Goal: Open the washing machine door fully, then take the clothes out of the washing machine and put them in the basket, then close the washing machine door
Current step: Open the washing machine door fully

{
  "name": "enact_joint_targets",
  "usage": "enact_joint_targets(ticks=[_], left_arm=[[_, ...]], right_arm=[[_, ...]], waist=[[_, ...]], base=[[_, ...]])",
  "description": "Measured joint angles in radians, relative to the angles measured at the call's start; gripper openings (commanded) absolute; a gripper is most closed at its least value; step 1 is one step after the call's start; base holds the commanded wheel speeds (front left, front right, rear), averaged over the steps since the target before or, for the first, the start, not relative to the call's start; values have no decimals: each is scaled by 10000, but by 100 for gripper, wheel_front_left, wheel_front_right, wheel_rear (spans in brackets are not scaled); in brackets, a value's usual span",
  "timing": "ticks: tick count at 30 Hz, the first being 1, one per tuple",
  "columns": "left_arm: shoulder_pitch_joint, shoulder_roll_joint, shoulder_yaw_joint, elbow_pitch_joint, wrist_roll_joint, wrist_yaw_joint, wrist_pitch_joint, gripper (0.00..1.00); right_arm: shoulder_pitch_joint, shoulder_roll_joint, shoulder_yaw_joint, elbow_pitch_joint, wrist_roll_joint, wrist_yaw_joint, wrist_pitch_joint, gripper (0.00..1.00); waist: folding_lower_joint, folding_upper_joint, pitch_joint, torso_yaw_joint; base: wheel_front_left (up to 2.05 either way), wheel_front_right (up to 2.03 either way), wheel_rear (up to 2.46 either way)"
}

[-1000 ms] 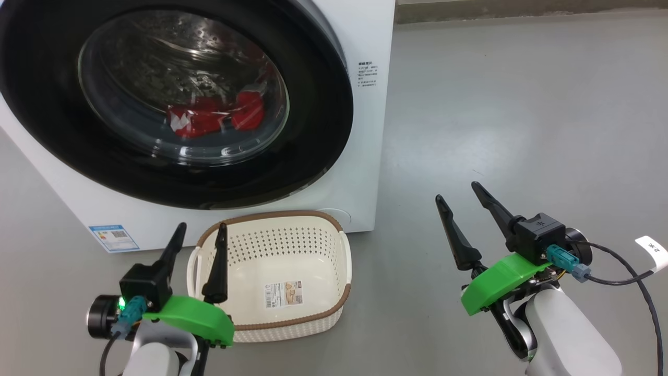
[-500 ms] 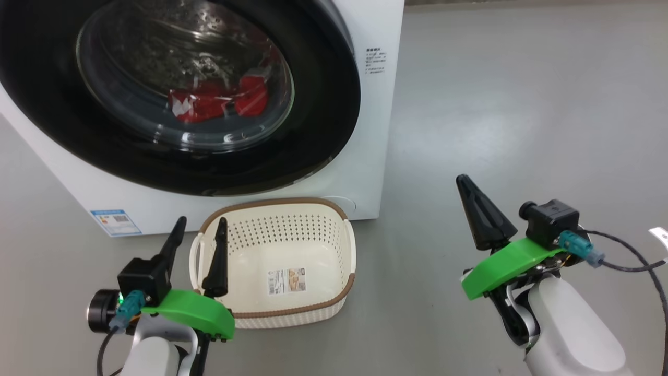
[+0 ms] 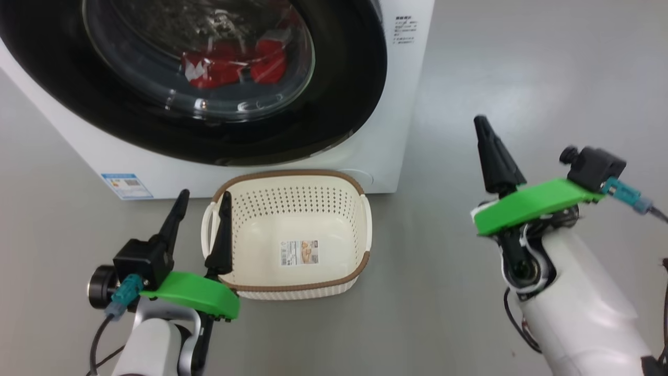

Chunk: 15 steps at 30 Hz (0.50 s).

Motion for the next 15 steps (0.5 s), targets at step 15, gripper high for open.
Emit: enact_joint_targets(ticks=[15], left_arm=[[-430,-38,-351,-541,-364,12,0,100]], right_arm=[[-1536,-238,-1135,-752,5593,0,2508,0]], waist=[[0,0,1126,692]], base=[[0,0,0]])
